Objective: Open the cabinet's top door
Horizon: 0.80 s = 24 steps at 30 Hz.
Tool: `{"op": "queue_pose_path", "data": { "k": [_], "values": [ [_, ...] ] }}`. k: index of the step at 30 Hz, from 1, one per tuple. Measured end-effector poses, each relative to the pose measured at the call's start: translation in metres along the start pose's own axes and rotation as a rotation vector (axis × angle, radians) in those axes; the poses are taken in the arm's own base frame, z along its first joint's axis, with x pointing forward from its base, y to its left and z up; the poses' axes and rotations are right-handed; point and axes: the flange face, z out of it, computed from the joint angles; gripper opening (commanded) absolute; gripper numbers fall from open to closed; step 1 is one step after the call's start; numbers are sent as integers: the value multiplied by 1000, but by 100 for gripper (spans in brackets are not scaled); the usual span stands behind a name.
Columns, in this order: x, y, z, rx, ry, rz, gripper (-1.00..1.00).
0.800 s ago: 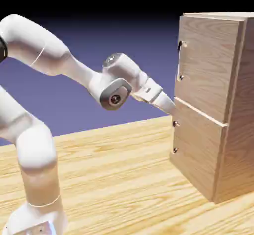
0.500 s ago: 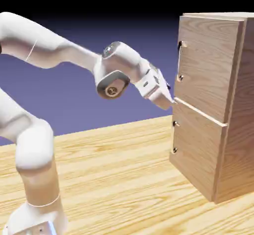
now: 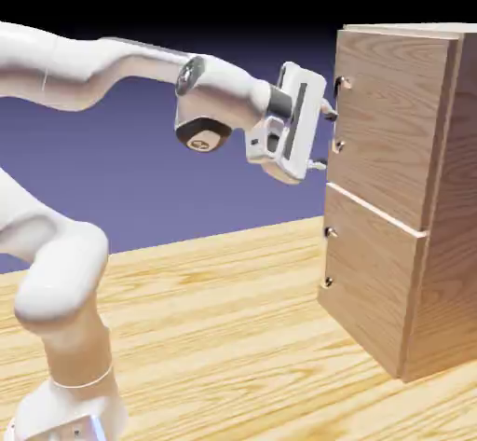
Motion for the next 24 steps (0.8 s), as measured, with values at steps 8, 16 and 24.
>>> {"op": "queue_pose_path", "data": {
  "k": [8,16,24],
  "values": [
    [-18,-2,-8,82,-66,383,100],
    [-40,8,-6,134,-159,755,100],
    [-65,28,6,152,-268,1118,100]
  ]
}}
